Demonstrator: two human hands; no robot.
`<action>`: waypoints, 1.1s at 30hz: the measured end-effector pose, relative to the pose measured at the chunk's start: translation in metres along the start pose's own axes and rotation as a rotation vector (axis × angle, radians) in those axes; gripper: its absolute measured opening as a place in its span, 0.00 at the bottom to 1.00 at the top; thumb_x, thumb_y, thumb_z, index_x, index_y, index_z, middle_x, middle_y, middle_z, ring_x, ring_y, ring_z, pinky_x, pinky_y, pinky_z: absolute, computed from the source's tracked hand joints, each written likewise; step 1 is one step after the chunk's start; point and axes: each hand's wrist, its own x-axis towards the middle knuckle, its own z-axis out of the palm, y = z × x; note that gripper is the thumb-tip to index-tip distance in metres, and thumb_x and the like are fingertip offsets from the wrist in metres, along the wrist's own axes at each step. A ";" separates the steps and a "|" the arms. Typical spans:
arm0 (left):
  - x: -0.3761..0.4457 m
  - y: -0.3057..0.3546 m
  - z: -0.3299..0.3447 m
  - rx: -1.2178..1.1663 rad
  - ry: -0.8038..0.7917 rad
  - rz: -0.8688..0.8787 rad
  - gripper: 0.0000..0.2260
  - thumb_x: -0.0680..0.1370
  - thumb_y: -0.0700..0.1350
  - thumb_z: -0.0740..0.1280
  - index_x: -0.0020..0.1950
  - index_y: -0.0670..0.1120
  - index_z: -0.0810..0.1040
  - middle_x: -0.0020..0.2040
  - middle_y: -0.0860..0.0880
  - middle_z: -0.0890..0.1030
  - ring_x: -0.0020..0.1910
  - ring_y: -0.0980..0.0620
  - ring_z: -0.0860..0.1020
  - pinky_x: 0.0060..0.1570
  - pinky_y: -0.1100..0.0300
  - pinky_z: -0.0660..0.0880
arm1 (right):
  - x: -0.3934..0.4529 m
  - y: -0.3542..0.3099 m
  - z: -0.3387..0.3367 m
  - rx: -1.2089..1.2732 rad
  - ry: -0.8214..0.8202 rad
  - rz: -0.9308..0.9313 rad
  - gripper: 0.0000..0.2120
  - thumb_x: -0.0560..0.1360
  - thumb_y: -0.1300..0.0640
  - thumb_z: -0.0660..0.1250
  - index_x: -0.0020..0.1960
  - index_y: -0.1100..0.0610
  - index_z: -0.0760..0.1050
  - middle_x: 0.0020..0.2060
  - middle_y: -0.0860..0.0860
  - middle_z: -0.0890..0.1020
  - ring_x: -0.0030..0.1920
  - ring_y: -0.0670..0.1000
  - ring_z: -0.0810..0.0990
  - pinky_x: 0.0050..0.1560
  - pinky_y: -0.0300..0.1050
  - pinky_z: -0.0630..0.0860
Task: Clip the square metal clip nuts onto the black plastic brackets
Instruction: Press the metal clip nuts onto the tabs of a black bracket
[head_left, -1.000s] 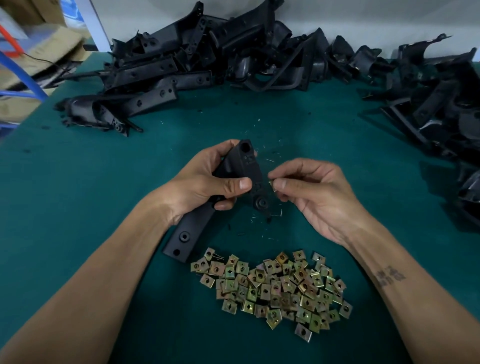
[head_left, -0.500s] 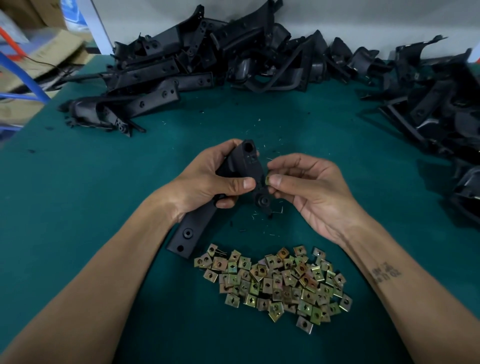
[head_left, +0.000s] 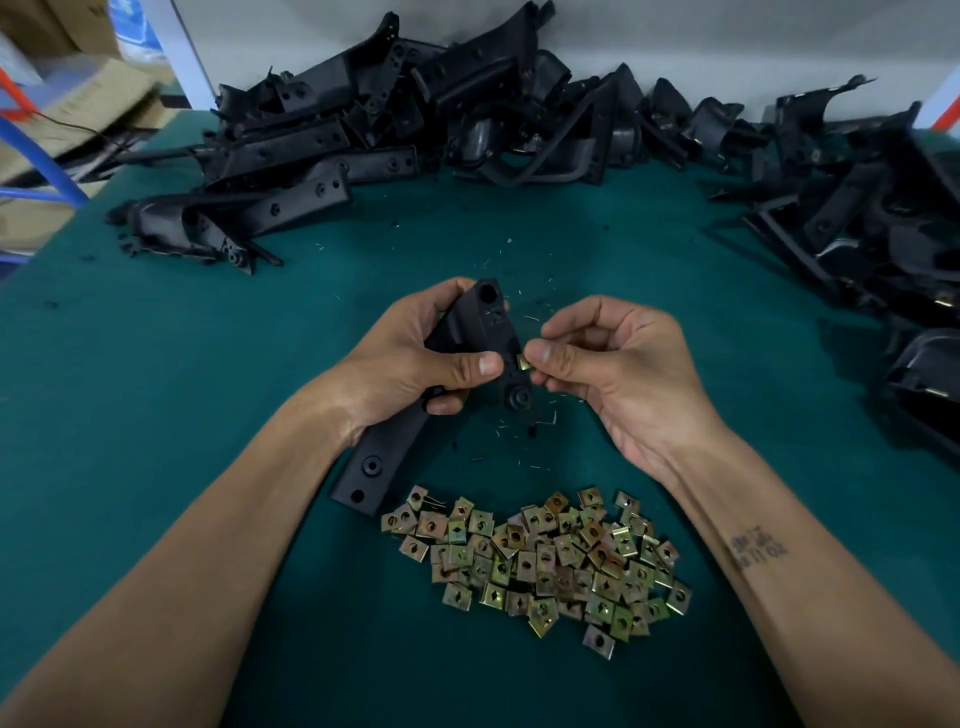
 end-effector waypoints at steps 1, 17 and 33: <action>0.000 0.000 0.000 0.001 0.006 0.000 0.18 0.72 0.37 0.72 0.60 0.41 0.71 0.39 0.49 0.78 0.26 0.55 0.69 0.21 0.64 0.67 | 0.000 0.000 0.000 -0.012 0.007 0.009 0.13 0.61 0.64 0.78 0.44 0.63 0.79 0.34 0.57 0.84 0.32 0.52 0.84 0.33 0.39 0.80; 0.000 -0.005 -0.003 -0.016 -0.004 0.014 0.19 0.71 0.40 0.75 0.59 0.42 0.73 0.41 0.49 0.79 0.28 0.56 0.70 0.22 0.65 0.68 | -0.003 -0.001 0.001 -0.007 0.050 0.025 0.14 0.61 0.64 0.79 0.43 0.62 0.77 0.34 0.58 0.84 0.34 0.54 0.85 0.34 0.39 0.80; 0.000 -0.003 -0.003 -0.008 -0.078 0.013 0.29 0.66 0.51 0.80 0.56 0.39 0.70 0.39 0.45 0.76 0.29 0.52 0.71 0.23 0.63 0.68 | -0.003 -0.003 0.003 -0.034 -0.002 0.116 0.14 0.59 0.64 0.79 0.40 0.60 0.75 0.31 0.56 0.81 0.29 0.53 0.82 0.31 0.40 0.79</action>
